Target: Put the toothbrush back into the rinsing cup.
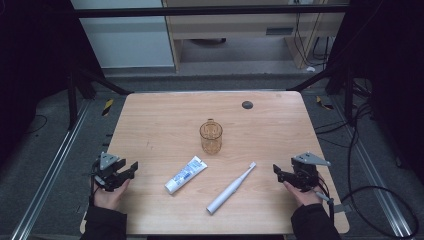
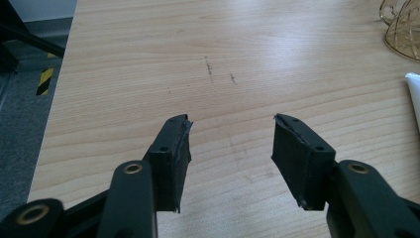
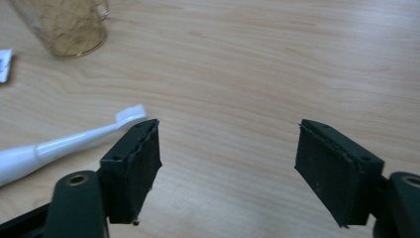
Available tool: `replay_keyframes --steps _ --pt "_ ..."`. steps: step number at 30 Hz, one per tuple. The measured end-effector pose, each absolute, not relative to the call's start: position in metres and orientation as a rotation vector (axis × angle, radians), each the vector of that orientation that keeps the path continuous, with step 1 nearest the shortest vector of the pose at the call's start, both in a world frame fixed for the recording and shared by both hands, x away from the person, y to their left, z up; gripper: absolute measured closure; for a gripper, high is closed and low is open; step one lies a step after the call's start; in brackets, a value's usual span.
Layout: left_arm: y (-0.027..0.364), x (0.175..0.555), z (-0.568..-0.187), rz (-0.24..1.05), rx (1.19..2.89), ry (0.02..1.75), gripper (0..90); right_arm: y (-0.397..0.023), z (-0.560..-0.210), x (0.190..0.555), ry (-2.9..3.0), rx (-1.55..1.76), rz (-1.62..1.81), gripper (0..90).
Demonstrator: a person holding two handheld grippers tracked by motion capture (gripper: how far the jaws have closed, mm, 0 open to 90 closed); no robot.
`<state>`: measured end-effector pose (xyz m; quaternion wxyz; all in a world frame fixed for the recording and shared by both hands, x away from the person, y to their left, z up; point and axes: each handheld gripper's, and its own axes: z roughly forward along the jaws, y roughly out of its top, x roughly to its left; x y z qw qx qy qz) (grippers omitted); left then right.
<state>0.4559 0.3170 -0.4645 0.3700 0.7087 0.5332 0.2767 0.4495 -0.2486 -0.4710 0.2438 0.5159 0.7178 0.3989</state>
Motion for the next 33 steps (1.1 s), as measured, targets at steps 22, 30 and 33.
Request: replay_keyframes --steps 22,30,33 --pt "0.313 0.456 -0.468 0.675 1.859 1.363 51.1 -0.194 -0.452 0.430 2.168 1.256 1.272 58.3" --pt "0.311 0.456 -0.469 0.682 1.876 1.350 49.3 -0.163 -0.452 0.424 2.267 1.195 1.285 73.0" --pt "0.310 0.456 -0.469 0.683 1.880 1.348 49.3 -0.157 -0.453 0.423 2.288 1.189 1.286 76.0"
